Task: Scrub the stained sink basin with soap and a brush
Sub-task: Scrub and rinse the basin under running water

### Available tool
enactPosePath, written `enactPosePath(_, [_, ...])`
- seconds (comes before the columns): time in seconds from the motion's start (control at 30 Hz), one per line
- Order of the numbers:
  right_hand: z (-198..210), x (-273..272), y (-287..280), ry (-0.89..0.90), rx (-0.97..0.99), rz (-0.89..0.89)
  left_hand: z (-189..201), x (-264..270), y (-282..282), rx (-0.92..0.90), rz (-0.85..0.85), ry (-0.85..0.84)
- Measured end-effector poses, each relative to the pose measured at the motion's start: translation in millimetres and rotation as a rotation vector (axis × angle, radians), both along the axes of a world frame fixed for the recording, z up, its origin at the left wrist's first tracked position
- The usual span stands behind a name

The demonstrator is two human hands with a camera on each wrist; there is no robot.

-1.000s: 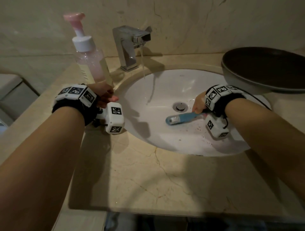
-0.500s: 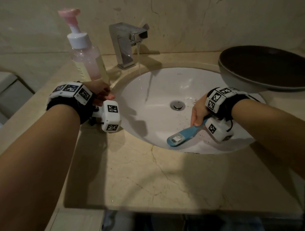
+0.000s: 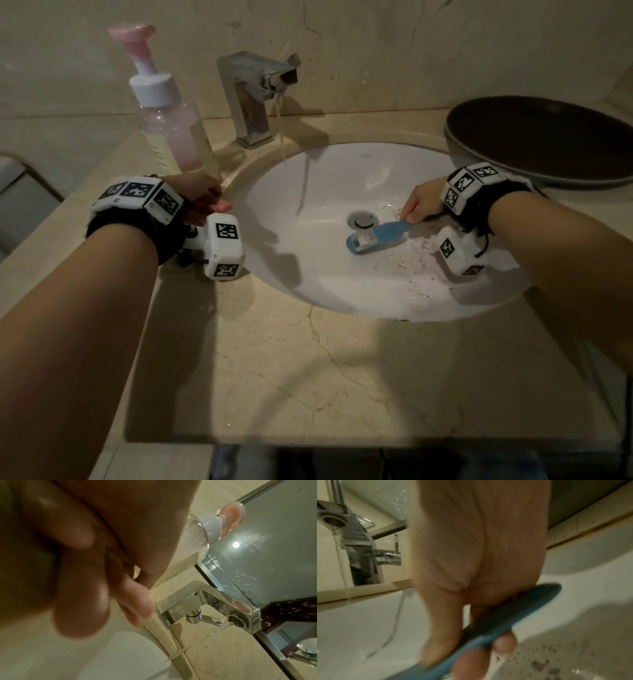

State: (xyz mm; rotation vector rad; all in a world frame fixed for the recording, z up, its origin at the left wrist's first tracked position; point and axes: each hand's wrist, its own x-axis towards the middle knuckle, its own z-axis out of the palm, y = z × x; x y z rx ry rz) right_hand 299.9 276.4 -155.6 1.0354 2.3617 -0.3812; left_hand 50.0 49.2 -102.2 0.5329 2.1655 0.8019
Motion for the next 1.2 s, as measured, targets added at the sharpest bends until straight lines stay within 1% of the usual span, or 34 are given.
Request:
enactPosePath(0.07, [4,-1,-8,-0.118,-0.222,-0.036,-1,-1,0,0.011,0.009,0.008])
enactPosePath(0.1, [5,-2,-11,-0.2,-0.289,-0.032,-2,-3,1,0.016,0.014,0.009])
enactPosePath(0.13, [4,-3,-16,-0.269,-0.296,-0.003,-2,-4,1,0.02,0.016,0.005])
enactPosePath(0.17, [2,-3,-17,-0.292,-0.286,0.037,-3,-5,1,0.025,0.015,-0.007])
enactPosePath(0.2, [-2,-4,-14,-0.277,-0.279,0.049,-3,-6,1,0.025,0.012,-0.019])
enactPosePath(0.27, [-3,-3,-9,-0.176,-0.225,-0.022,-5,-8,2,0.005,0.009,-0.019])
enactPosePath(0.33, [-1,0,-3,-0.139,-0.171,-0.114,-6,-9,3,-0.017,0.005,-0.023])
enactPosePath(0.37, [-1,2,0,-0.104,-0.105,-0.136,-7,-10,4,-0.025,-0.005,-0.033])
enactPosePath(0.47, [-6,7,8,-0.042,0.075,-0.101,-8,-12,4,-0.041,-0.022,-0.04])
enactPosePath(0.5, [-11,7,10,0.005,0.107,-0.12,-8,-13,5,-0.04,-0.022,-0.04])
enactPosePath(0.57, [-19,8,8,0.123,0.161,-0.211,-8,-14,5,-0.038,-0.04,-0.051])
enactPosePath(0.63, [-21,3,5,0.186,0.185,-0.249,-8,-14,4,-0.04,-0.051,-0.059])
enactPosePath(0.73, [-19,-11,-8,0.2,0.179,-0.225,-8,-12,4,-0.015,-0.03,-0.058])
enactPosePath(0.8, [-27,-21,-7,0.229,0.189,-0.205,-7,-9,4,0.011,-0.019,-0.062])
enactPosePath(0.87, [-35,-29,-6,0.19,0.228,-0.148,-5,-6,3,0.019,-0.023,-0.073])
enactPosePath(0.93, [-32,-33,-13,0.193,0.232,-0.176,-4,-4,2,0.014,-0.024,-0.064])
enactPosePath(1.0, [-17,-32,-30,0.209,0.242,-0.2,-3,-2,0,-0.003,-0.028,-0.034])
enactPosePath(1.03, [-13,-27,-33,0.262,0.232,-0.236,-2,-1,0,-0.01,-0.036,-0.023])
enactPosePath(1.1, [-8,-21,-37,0.269,0.205,-0.303,-2,-2,0,-0.013,-0.042,-0.009])
enactPosePath(1.2, [-15,-19,-28,0.257,0.228,-0.27,-3,-5,0,-0.007,-0.051,-0.052])
